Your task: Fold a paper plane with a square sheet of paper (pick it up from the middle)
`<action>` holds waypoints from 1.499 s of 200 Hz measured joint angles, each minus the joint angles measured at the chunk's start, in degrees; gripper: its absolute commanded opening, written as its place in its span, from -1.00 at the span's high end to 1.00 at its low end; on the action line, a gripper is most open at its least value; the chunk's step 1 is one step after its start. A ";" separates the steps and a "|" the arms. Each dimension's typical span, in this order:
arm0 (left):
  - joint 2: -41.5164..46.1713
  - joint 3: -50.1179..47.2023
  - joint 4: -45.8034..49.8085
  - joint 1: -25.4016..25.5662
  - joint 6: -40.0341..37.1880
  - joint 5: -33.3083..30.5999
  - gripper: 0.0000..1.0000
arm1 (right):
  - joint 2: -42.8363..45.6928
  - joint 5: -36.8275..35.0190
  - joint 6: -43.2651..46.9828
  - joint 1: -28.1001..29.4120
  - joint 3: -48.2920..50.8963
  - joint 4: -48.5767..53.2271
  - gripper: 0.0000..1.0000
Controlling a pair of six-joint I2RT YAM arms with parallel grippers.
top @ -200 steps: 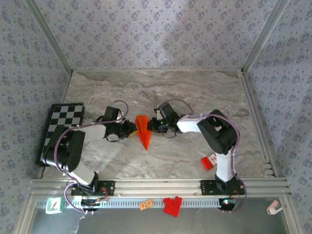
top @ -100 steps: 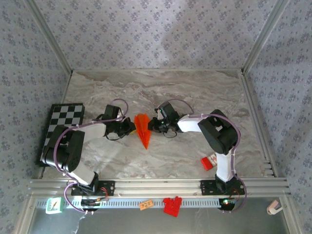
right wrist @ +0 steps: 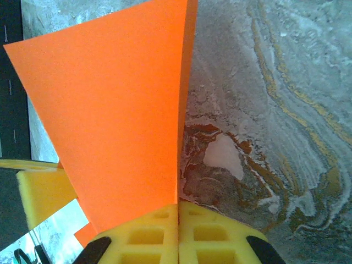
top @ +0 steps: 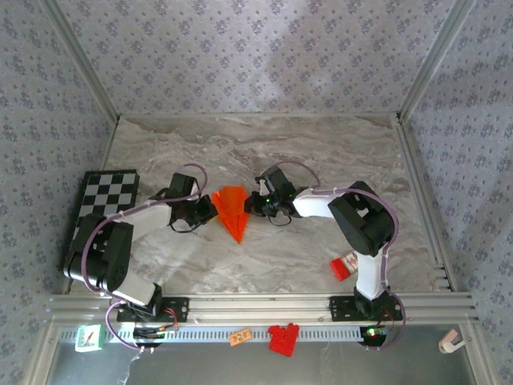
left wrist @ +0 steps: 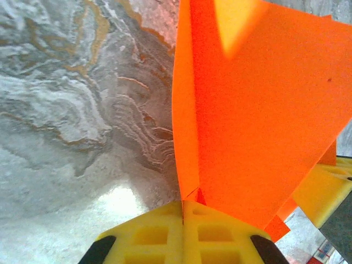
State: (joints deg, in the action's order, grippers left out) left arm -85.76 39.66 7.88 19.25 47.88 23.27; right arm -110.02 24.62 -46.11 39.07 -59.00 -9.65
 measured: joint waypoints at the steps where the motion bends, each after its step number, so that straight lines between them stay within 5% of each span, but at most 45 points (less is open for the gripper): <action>1: 0.09 0.00 0.13 0.00 0.02 -0.09 0.87 | 0.00 -0.02 0.02 0.00 0.00 0.02 0.85; 46: 2.14 0.02 3.37 0.02 0.00 -1.92 0.52 | -0.13 -0.37 -0.85 0.02 0.00 0.48 0.83; 136: 6.88 0.07 3.87 7.37 1.51 -1.62 0.25 | -0.20 -0.15 -0.85 0.07 -0.09 0.90 0.83; 223: 1.20 0.57 -0.94 8.26 2.29 2.19 0.39 | -0.33 -0.11 -0.85 0.07 -0.17 0.92 0.83; 300: -2.23 1.84 -3.43 10.56 2.32 4.20 0.27 | -0.33 0.85 -1.07 0.07 -0.35 0.87 0.82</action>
State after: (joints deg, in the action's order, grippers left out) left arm -87.99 41.50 4.45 29.80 50.19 27.46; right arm -110.34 25.47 -47.18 39.13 -59.35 -8.78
